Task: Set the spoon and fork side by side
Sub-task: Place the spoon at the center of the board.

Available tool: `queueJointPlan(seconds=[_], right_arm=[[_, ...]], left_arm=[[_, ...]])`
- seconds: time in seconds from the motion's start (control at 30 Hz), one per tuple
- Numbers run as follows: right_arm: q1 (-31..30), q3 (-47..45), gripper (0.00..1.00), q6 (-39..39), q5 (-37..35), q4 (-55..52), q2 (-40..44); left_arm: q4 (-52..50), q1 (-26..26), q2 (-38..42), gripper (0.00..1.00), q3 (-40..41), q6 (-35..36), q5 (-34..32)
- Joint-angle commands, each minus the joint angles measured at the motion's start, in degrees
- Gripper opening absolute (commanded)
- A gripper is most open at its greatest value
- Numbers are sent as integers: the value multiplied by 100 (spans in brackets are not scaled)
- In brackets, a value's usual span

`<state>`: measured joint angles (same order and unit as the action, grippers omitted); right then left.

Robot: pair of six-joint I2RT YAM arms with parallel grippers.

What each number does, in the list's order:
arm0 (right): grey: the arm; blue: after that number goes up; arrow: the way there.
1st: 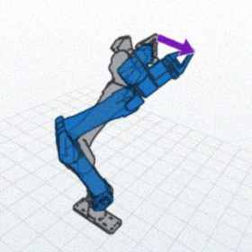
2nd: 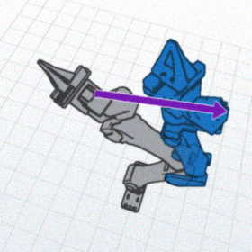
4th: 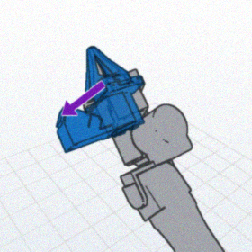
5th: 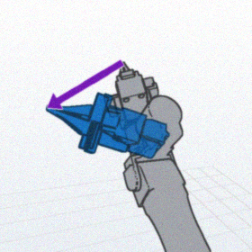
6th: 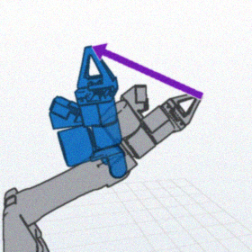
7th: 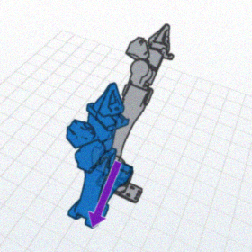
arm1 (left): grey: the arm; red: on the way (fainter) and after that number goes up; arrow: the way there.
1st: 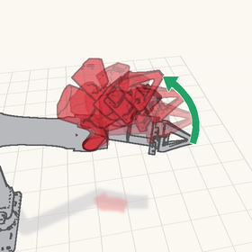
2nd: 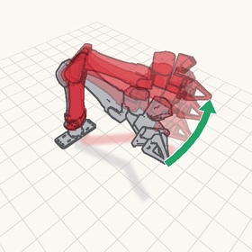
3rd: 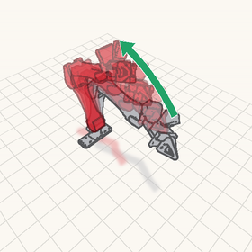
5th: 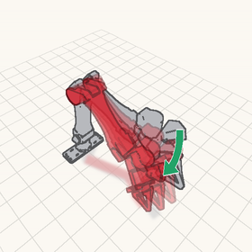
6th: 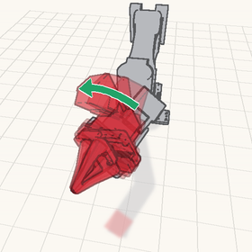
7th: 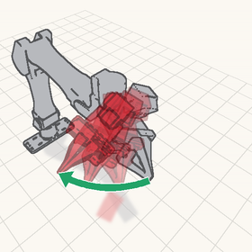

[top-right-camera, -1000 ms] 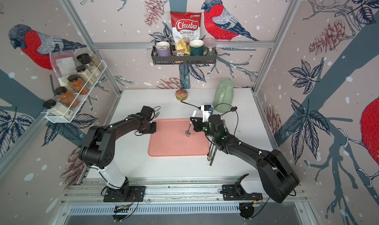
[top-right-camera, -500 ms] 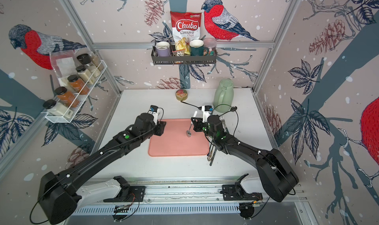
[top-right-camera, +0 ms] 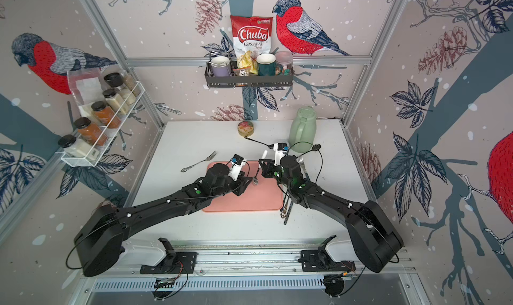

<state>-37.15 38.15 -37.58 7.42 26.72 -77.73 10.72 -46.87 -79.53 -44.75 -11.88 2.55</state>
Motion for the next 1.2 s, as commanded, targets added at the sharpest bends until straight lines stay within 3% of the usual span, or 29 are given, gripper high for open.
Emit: queueJointPlan(seconds=[0.0, 0.27, 0.47, 0.6, 0.9, 1.07, 1.17], right_arm=[[5, 30, 4, -77, 38, 60, 9], [83, -9, 5, -168, 101, 94, 14], [123, -22, 5, -189, 102, 111, 42], [136, -31, 6, -188, 110, 105, 57], [235, -233, 12, -260, 84, 237, 247], [306, -275, 37, -312, 105, 158, 349], [375, -110, 54, -338, -49, -511, 546]], left_arm=[[683, -6, -286, 47, -157, 93, 384], [925, -41, -1124, 36, -565, 66, 517], [909, -50, -1252, 27, -651, 92, 424], [784, -50, -1387, 12, -821, 96, 472], [862, -50, -1596, 0, -943, -14, 389], [798, -50, -1531, 0, -1000, -9, 178], [582, -14, -1414, 0, -1027, -87, -59]])
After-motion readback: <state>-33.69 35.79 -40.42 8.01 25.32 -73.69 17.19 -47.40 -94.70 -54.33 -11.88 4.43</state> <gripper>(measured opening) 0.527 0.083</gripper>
